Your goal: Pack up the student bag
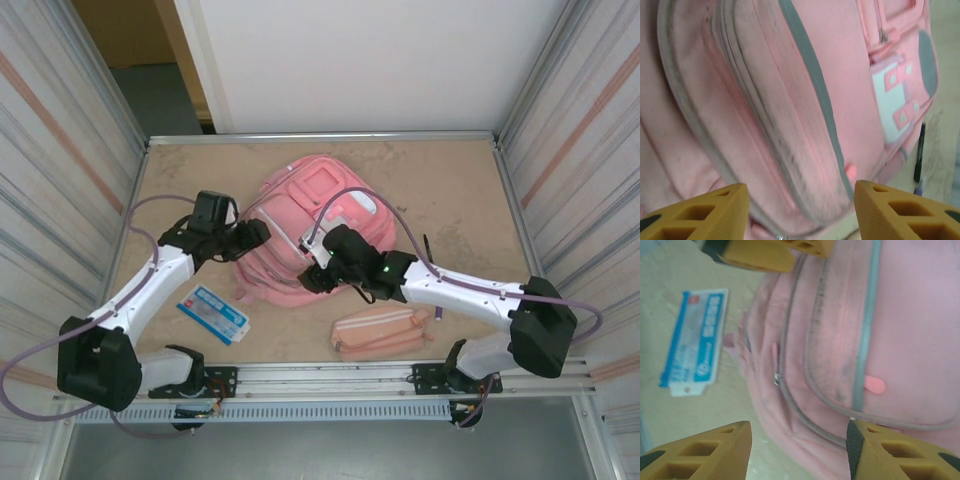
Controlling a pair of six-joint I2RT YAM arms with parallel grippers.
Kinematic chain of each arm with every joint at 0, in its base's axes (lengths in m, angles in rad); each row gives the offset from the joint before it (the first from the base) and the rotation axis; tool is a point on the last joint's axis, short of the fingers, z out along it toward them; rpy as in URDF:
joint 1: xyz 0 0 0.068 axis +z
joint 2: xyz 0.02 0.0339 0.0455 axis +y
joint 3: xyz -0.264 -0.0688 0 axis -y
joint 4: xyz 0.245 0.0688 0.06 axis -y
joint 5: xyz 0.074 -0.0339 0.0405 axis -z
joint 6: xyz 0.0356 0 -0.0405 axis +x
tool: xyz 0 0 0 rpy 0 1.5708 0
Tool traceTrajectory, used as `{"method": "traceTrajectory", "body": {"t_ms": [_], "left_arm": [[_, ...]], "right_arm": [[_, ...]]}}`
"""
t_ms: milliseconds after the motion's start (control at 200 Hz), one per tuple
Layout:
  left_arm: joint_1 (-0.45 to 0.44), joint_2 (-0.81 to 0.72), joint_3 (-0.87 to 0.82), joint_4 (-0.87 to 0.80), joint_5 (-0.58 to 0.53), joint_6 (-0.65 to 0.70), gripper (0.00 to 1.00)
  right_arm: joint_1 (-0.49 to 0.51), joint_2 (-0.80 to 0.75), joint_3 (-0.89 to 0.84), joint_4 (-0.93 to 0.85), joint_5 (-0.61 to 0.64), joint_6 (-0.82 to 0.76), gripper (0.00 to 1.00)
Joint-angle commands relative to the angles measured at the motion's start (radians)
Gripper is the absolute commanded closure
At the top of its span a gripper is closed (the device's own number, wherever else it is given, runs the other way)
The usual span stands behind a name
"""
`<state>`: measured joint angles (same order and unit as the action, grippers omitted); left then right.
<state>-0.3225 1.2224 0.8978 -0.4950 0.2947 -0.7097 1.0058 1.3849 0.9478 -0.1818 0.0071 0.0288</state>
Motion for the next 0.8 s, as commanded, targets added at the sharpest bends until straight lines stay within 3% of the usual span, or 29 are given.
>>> {"method": "traceTrajectory", "body": {"t_ms": [0,281,546,792], "left_arm": [[-0.001,-0.03,0.018,-0.171,0.084,0.118,0.43],[-0.002,0.012,0.015,-0.202,0.185,0.157,0.46],[-0.002,0.0,-0.012,-0.173,0.202,0.173,0.47],[0.001,-0.015,-0.01,-0.142,0.224,0.214,0.48]], "right_arm": [[0.002,0.023,-0.004,-0.006,-0.005,-0.293,0.43],[0.009,0.257,0.131,0.083,0.082,-0.456,0.38],[0.002,0.379,0.129,0.258,0.278,-0.49,0.39],[0.016,0.399,0.097,0.279,0.21,-0.588,0.39]]}}
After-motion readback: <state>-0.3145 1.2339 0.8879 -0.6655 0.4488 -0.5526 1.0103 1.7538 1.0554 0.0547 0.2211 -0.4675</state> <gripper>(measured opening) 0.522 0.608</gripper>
